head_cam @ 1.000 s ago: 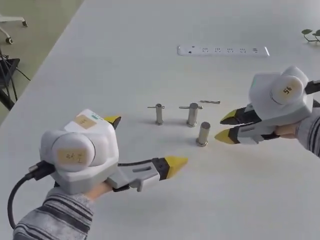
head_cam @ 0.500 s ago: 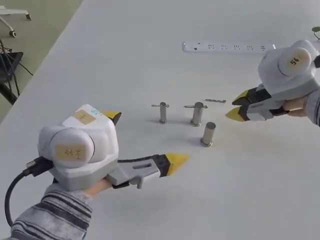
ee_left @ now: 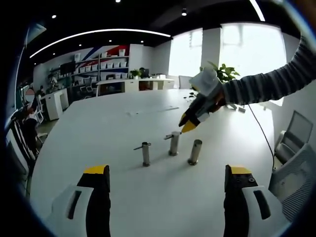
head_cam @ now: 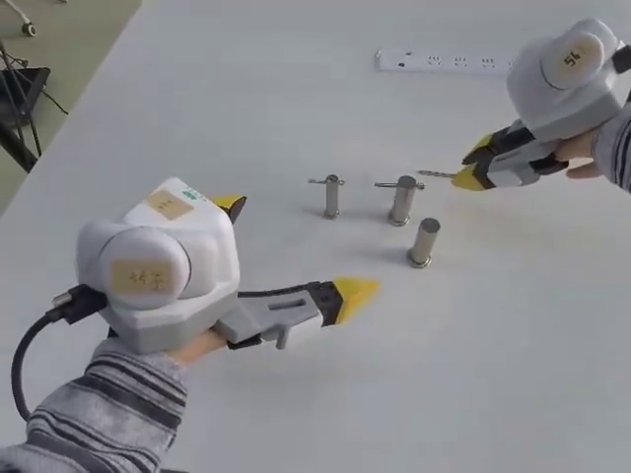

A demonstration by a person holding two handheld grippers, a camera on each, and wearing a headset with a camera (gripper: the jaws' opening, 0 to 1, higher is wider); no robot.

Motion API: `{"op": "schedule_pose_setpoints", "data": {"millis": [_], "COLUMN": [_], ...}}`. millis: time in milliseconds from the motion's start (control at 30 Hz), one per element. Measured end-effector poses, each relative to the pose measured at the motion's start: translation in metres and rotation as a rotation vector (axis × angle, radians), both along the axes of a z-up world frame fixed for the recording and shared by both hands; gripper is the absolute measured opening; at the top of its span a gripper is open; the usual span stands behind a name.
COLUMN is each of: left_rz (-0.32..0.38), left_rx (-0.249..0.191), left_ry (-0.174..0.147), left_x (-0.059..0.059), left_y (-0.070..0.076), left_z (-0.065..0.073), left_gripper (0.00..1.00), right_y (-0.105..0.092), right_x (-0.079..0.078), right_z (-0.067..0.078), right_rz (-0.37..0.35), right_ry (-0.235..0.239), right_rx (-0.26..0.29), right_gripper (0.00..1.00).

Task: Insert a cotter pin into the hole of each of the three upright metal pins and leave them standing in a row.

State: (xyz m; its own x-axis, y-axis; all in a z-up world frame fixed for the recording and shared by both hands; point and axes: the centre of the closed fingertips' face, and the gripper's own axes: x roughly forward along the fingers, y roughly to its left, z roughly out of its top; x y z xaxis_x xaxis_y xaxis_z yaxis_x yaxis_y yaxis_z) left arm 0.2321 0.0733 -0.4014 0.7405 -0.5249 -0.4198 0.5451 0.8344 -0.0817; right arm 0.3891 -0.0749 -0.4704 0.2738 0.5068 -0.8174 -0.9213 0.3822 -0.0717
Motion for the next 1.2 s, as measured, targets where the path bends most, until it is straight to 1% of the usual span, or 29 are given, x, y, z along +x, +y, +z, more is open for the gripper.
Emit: {"op": "schedule_pose_setpoints", "data": {"millis": [33,100,167,200,233,267,300,433,533,633,733,767,800,933,1067,1200], "left_rz": [-0.003,-0.006,-0.007,-0.007,-0.006,-0.004,-0.003,0.0,0.008,0.012,0.013,0.012,0.012,0.017,0.019,0.019], "left_rx": [0.001,0.0,0.001,0.001,0.002,0.002,0.001,-0.001,-0.004,-0.011,-0.008,-0.007,-0.004,-0.013,-0.016,-0.023], "left_ry": [0.0,0.003,0.007,0.01,0.012,0.012,0.011,0.013,0.021,0.023,0.029,0.03,0.03,0.033,0.032,0.035], "left_x": [0.0,0.0,0.001,0.001,0.002,0.002,0.002,0.003,0.004,0.003,0.002,0.002,0.002,0.002,0.002,0.002], "left_y": [0.0,-0.001,0.0,0.0,0.001,0.001,0.001,0.003,0.004,0.004,0.005,0.005,0.005,0.006,0.007,0.006], "left_z": [0.0,-0.001,-0.002,-0.002,-0.002,-0.002,-0.002,-0.003,-0.006,-0.006,-0.008,-0.008,-0.008,-0.008,-0.008,-0.007], "left_gripper": [0.96,0.96,0.95,0.95,0.95,0.95,0.95,0.95,0.94,0.94,0.94,0.94,0.94,0.94,0.94,0.93], "right_y": [0.0,0.001,0.001,0.0,0.0,0.0,0.001,0.0,0.0,-0.001,-0.002,-0.003,0.0,-0.001,0.001,0.0], "right_x": [0.002,0.005,0.007,0.012,0.015,0.013,0.013,0.017,0.015,0.016,0.014,0.011,0.01,0.01,0.009,0.006], "right_z": [-0.001,-0.003,-0.007,-0.013,-0.014,-0.009,-0.009,-0.014,-0.019,-0.022,-0.024,-0.025,-0.024,-0.024,-0.025,-0.024], "right_rz": [0.009,0.013,0.018,0.017,0.015,0.015,0.019,0.022,0.027,0.038,0.04,0.058,0.061,0.082,0.138,0.151], "right_ry": [-0.003,0.005,0.024,0.03,0.028,0.025,0.03,0.037,0.055,0.058,0.067,0.072,0.066,0.054,0.032,0.028], "right_rx": [-0.009,-0.009,-0.015,-0.022,-0.027,-0.032,-0.035,-0.047,-0.059,-0.073,-0.08,-0.096,-0.088,-0.113,-0.15,-0.158], "right_gripper": [0.13,0.13,0.13,0.12,0.12,0.12,0.12,0.11,0.1,0.09,0.06,0.05,0.04,0.0,0.0,0.0]}}
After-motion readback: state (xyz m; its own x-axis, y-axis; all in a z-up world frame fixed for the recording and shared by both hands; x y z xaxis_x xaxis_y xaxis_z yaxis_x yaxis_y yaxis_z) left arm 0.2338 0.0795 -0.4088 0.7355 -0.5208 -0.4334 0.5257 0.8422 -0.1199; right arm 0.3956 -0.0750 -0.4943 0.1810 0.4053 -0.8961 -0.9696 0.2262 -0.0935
